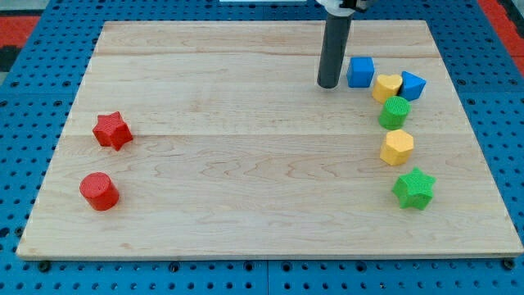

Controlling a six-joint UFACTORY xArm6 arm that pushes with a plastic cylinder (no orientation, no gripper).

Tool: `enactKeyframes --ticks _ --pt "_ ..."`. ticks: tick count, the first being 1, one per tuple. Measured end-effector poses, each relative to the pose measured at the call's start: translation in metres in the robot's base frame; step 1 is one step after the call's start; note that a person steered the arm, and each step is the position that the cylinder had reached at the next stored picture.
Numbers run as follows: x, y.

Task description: Push the group of blocks above the green circle

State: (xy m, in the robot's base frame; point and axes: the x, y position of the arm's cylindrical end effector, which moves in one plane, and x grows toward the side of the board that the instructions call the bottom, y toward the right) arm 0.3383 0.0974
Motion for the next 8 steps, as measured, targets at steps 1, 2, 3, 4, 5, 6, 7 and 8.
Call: enactKeyframes --ticks 1,2,3,4,5,6,7,8 --pt "-0.009 0.01" --pt "-0.01 0.011" --pt "-0.025 0.017" --pt "-0.025 0.033" --pt "-0.025 0.047" --pt "-0.019 0.05" --pt "-0.006 0.05" --pt "-0.004 0.053"
